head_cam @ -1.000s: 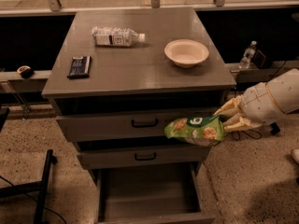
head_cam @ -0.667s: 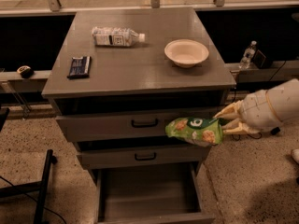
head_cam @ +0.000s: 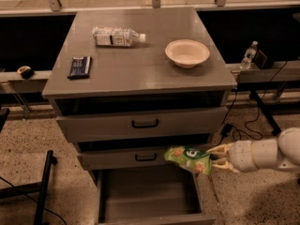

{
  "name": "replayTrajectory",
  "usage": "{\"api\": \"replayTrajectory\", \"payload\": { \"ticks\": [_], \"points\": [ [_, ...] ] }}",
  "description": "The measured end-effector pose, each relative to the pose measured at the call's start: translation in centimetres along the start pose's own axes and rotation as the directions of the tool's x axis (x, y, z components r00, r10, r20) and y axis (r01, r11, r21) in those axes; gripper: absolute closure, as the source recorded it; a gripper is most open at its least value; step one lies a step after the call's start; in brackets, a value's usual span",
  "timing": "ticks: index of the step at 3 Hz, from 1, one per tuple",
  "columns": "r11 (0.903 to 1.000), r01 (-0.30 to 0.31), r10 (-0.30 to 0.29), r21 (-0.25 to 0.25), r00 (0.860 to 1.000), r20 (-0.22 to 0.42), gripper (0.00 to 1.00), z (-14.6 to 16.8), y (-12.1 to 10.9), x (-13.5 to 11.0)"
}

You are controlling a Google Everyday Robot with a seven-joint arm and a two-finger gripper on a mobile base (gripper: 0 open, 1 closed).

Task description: Place green rice chip bag into bottom drawer

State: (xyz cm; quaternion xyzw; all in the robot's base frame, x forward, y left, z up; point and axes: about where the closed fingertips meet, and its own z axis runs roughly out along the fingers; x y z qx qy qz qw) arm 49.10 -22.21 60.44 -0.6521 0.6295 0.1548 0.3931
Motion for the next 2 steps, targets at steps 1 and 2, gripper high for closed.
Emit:
{"api": "replayTrajectory", "payload": {
  "ticks": [1,2],
  "points": [
    [0.9997,-0.02,0.021,-0.014,1.0,0.021,1.0,1.28,0.82,0.86],
    [0.9991,-0.023,0.025,-0.036,0.999,0.03,1.0,1.58,1.0,0.81]
  ]
}}
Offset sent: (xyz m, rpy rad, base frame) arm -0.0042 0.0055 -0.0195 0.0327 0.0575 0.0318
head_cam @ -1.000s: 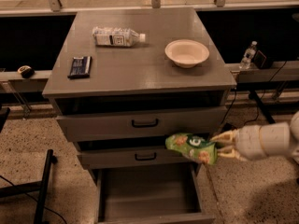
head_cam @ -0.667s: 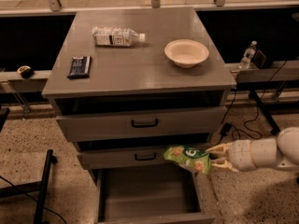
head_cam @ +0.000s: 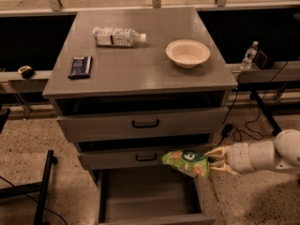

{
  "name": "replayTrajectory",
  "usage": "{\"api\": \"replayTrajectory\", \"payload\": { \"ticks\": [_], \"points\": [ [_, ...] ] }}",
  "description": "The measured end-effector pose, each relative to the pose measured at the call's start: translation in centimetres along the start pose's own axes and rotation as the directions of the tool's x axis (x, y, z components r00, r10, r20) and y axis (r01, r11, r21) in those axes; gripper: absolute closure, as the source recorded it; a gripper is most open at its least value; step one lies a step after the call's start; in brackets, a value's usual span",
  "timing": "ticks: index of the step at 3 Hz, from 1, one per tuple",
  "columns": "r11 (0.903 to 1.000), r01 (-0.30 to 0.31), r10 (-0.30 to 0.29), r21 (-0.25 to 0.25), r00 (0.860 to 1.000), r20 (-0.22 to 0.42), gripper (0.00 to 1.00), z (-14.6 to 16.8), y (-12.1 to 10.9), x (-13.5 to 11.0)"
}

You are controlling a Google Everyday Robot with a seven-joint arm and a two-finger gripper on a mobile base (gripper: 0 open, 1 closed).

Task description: Place green rice chip bag into bottom drawer

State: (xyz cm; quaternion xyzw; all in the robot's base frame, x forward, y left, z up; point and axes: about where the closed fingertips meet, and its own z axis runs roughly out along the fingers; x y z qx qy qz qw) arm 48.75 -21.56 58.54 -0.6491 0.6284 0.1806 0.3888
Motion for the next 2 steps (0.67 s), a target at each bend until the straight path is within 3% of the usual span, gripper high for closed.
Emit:
{"api": "replayTrajectory", "payload": {
  "ticks": [1,2],
  "points": [
    [0.9955,-0.068,0.07,-0.066,0.997,0.027,1.0,2.7,1.5,3.8],
    [0.9772,-0.131,0.142,-0.167,0.989,0.052,1.0,8.4,6.7,9.8]
  ]
}}
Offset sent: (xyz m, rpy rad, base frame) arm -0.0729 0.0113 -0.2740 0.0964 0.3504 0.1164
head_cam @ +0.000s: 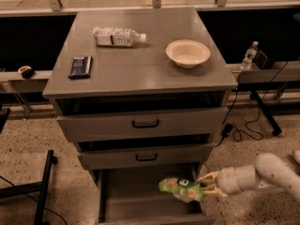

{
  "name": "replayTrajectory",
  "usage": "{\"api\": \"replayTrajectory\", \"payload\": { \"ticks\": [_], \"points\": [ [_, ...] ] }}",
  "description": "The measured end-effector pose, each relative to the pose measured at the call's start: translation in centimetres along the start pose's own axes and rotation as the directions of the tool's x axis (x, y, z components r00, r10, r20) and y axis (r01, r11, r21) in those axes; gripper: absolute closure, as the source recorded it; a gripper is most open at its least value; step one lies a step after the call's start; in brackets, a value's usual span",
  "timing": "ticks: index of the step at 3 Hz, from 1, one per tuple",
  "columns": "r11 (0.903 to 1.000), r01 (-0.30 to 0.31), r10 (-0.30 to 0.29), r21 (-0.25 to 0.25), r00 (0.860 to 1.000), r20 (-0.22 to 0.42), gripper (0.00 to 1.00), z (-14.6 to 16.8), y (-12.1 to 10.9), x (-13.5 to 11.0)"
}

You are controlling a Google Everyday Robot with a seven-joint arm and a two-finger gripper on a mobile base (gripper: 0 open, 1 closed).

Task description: Place green rice chip bag into bottom drawer

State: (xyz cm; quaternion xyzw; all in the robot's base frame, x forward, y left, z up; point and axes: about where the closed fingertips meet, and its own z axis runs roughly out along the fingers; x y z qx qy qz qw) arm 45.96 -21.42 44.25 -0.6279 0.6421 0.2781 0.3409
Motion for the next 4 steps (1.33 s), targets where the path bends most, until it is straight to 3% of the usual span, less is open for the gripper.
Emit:
{"api": "replayTrajectory", "payload": {
  "ticks": [1,2,4],
  "points": [
    [0.9952,-0.078,0.079,-0.059,0.997,0.004,1.0,4.7,3.3,5.4],
    [0.9842,-0.157,0.16,-0.083,0.986,0.04,1.0,7.3,4.5,7.1],
    [0.9713,-0.23,0.233,-0.061,0.971,0.054,1.0,10.3,4.1,6.9]
  ]
}}
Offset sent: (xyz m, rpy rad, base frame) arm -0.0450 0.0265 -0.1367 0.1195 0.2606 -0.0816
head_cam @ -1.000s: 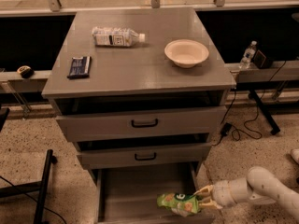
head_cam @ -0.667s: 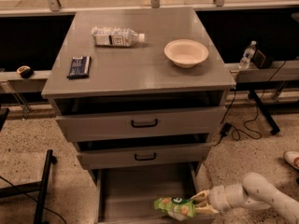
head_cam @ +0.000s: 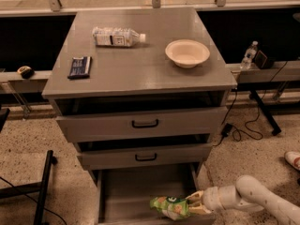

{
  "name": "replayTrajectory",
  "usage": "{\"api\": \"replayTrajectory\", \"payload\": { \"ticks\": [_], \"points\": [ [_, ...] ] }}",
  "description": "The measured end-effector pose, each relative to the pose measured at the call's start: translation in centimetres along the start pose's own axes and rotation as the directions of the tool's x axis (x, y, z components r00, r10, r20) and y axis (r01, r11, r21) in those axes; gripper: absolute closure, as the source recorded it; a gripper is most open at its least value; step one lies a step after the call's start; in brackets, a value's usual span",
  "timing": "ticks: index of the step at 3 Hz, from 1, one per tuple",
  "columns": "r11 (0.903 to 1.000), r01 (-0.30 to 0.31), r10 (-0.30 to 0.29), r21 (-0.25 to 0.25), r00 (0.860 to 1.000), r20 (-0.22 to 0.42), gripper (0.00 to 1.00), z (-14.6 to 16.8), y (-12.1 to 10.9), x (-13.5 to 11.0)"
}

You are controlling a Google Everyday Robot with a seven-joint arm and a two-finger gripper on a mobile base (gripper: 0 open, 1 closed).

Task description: Place green rice chip bag into bottom drawer

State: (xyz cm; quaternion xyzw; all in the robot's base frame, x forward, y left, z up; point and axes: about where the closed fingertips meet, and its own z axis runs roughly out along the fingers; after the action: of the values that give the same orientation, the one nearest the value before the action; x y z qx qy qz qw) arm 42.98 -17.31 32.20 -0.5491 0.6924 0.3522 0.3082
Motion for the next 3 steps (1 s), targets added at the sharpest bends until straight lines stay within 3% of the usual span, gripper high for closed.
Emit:
{"api": "replayTrajectory", "payload": {
  "ticks": [1,3],
  "points": [
    [0.9996,0.018,-0.018,-0.022,1.0,0.003,0.73,2.7,0.4,0.9],
    [0.9955,-0.095,0.094,-0.01,0.995,-0.026,0.27,4.5,0.4,2.3]
  ]
}}
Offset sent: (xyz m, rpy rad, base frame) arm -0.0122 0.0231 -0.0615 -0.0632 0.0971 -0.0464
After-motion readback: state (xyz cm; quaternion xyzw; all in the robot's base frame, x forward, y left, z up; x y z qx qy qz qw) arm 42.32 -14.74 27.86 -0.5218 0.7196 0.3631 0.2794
